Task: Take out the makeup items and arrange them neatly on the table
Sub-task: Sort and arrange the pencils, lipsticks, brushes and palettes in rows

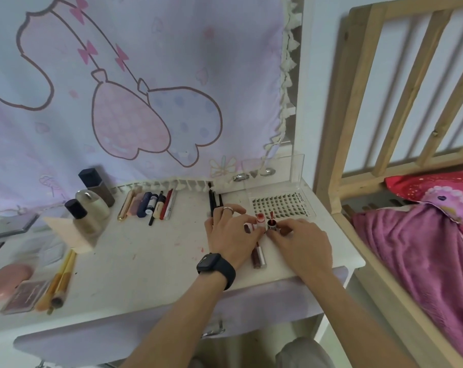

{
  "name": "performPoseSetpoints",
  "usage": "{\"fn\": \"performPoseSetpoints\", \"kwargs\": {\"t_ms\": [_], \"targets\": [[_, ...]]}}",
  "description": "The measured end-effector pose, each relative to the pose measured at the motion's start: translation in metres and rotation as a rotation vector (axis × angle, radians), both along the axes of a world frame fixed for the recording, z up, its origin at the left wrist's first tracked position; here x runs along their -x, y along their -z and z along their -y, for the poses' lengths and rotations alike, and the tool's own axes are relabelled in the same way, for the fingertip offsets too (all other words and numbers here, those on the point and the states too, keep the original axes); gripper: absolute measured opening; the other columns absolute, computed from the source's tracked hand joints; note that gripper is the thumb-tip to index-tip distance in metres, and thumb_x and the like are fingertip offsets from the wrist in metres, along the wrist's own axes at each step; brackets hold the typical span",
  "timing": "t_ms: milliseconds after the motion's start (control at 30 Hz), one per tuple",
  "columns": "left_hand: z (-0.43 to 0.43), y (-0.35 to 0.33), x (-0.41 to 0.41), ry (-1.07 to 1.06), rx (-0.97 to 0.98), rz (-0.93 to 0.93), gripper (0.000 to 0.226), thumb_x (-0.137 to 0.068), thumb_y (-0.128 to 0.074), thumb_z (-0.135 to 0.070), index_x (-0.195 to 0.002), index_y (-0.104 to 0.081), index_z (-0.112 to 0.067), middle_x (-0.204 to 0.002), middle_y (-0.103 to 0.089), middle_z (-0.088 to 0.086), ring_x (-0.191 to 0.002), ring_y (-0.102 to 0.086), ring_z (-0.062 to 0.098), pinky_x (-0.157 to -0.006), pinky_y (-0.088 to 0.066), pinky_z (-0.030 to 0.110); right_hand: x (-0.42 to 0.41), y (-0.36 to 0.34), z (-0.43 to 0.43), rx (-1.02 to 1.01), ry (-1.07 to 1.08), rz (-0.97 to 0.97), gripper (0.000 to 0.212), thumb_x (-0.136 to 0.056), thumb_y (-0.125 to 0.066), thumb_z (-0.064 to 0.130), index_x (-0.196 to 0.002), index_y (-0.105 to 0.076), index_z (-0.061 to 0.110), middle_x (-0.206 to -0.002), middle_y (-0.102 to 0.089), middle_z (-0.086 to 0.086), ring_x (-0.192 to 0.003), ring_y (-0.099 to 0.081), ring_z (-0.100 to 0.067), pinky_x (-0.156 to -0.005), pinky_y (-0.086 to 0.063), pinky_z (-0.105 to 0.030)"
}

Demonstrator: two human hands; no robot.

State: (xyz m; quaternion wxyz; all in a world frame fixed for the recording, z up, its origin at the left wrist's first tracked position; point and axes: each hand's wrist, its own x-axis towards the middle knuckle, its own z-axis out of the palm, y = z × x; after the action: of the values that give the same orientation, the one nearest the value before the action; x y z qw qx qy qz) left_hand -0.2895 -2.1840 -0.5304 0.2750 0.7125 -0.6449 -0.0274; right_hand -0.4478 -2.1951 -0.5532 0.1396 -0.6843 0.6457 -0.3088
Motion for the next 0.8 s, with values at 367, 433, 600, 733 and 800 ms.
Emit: {"fn": "performPoseSetpoints", "kwargs": {"t_ms": [367,433,600,733,800], "targets": [[0.002,-0.002,0.001,-0.010,-0.043,-0.002,0.031,-0.084,-0.062,-0.060,-0.106,-0.073,-0.041,-0.122,-0.049,-0.020,-0.124,-0.028,0.006,-0.097,-0.016,0.028,-0.003,-0.001,0.000,-0.003,-0.003,-0.029,0.030,-0.090,-0.060,0.061,-0.098,-0.077,0.038,-0.090,-0.068,0.011,-0.081,-0.061,-0.016,-0.077,-0.053,-0.038],[0.001,-0.004,0.001,0.000,-0.068,-0.003,0.034,-0.084,-0.062,-0.061,-0.109,-0.072,-0.041,-0.123,-0.050,-0.019,-0.125,-0.029,0.007,-0.099,-0.017,0.029,-0.003,-0.001,-0.001,0.000,-0.003,-0.028,0.031,-0.090,-0.059,0.063,-0.097,-0.077,0.038,-0.092,-0.069,0.011,-0.081,-0.061,-0.016,-0.077,-0.053,-0.039],[-0.007,-0.013,-0.010,0.031,-0.045,-0.103,0.031,-0.084,-0.067,-0.049,-0.114,-0.067,-0.040,-0.116,-0.048,-0.018,-0.126,-0.034,0.010,-0.100,-0.022,0.029,0.002,-0.003,-0.004,-0.047,-0.021,0.002,0.037,-0.090,-0.062,0.060,-0.111,-0.076,0.033,-0.103,-0.070,0.009,-0.091,-0.062,-0.017,-0.086,-0.051,-0.038],[-0.019,-0.019,-0.044,-0.006,0.017,-0.139,0.029,-0.087,-0.067,-0.041,-0.116,-0.063,-0.040,-0.115,-0.053,-0.016,-0.121,-0.041,0.011,-0.094,-0.024,0.026,0.009,-0.003,-0.024,-0.027,-0.038,0.086,0.026,-0.093,-0.068,0.039,-0.115,-0.072,0.026,-0.095,-0.063,0.015,-0.085,-0.057,-0.005,-0.076,-0.042,-0.018],[-0.026,-0.018,-0.069,-0.061,0.032,-0.145,0.026,-0.090,-0.064,-0.038,-0.116,-0.064,-0.039,-0.121,-0.058,-0.012,-0.122,-0.045,0.013,-0.096,-0.027,0.028,0.004,-0.002,-0.041,0.048,-0.054,0.145,0.015,-0.092,-0.070,0.027,-0.107,-0.072,0.027,-0.093,-0.062,0.017,-0.083,-0.056,0.000,-0.072,-0.034,-0.009]]}}
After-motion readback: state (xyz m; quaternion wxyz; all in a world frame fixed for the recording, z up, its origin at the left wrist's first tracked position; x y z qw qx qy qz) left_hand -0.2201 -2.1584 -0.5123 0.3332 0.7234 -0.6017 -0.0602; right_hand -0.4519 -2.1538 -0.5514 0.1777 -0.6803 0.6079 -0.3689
